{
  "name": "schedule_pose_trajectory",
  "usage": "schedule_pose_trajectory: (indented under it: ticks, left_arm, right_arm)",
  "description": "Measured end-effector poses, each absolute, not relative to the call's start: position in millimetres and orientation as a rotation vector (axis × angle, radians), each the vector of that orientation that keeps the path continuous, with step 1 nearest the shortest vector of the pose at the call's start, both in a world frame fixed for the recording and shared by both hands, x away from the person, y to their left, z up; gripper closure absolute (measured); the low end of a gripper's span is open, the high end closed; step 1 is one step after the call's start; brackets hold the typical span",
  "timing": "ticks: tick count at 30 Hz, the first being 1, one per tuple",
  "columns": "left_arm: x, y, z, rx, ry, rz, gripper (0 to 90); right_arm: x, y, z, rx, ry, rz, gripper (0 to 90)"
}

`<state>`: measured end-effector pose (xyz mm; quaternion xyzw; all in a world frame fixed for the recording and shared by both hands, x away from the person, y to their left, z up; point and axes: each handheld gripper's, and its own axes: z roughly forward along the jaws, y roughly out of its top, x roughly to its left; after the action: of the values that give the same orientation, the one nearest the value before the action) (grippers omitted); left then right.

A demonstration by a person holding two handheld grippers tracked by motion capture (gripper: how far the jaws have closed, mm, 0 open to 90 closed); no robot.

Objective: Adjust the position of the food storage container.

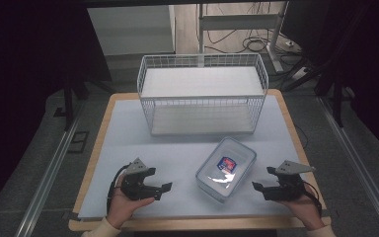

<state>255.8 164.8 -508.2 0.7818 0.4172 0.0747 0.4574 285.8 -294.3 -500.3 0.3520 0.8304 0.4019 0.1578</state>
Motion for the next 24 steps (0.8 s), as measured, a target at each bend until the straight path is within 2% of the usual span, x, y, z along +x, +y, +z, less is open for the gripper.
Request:
schedule_pose_trajectory:
  ticks: [8, 10, 11, 12, 13, 14, 15, 16, 17, 18, 20, 24]
  left_arm:
    - [254.3, 165.0, -506.2, 1.917, 1.031, 0.192, 11.4]
    - [254.4, 164.8, -505.9, 1.914, 1.029, 0.189, 11.4]
    - [254.6, 164.8, -506.1, 1.912, 1.031, 0.185, 11.4]
    - [254.9, 165.0, -506.8, 1.910, 1.033, 0.179, 11.4]
    - [255.4, 165.3, -507.5, 1.910, 1.035, 0.171, 11.4]
    - [256.1, 165.7, -508.5, 1.910, 1.037, 0.162, 11.4]
    - [256.9, 166.1, -509.4, 1.908, 1.040, 0.154, 11.3]
    - [257.5, 166.4, -509.9, 1.903, 1.042, 0.146, 11.3]
    - [258.4, 167.1, -510.1, 1.895, 1.037, 0.133, 11.1]
    - [259.1, 167.7, -510.1, 1.886, 1.033, 0.118, 11.1]
    - [259.7, 167.9, -509.7, 1.879, 1.036, 0.114, 11.1]
    - [260.5, 166.1, -509.3, 1.879, 1.039, 0.117, 11.2]
  right_arm:
    - [282.6, -293.2, -496.2, 0.995, 2.380, 1.159, 22.0]
    - [280.2, -294.2, -493.3, 0.966, 2.390, 1.164, 30.2]
    - [277.2, -296.4, -489.5, 0.921, 2.391, 1.171, 42.6]
    - [277.2, -296.4, -489.5, 0.921, 2.391, 1.171, 42.6]
    - [276.2, -297.3, -487.6, 0.903, 2.397, 1.175, 49.3]
    - [275.2, -298.2, -485.7, 0.886, 2.408, 1.181, 58.4]
    - [273.7, -299.0, -482.7, 0.844, 2.434, 1.194, 73.3]
    - [273.7, -299.0, -482.7, 0.844, 2.434, 1.194, 73.3]
    - [272.2, -297.2, -480.7, 0.804, 2.477, 1.196, 83.3]
    - [272.2, -297.2, -480.7, 0.804, 2.477, 1.196, 83.3]
    - [268.3, -288.8, -479.1, 0.737, 2.531, 1.204, 89.2]
    - [262.2, -275.6, -477.6, 0.664, 2.578, 1.198, 89.6]
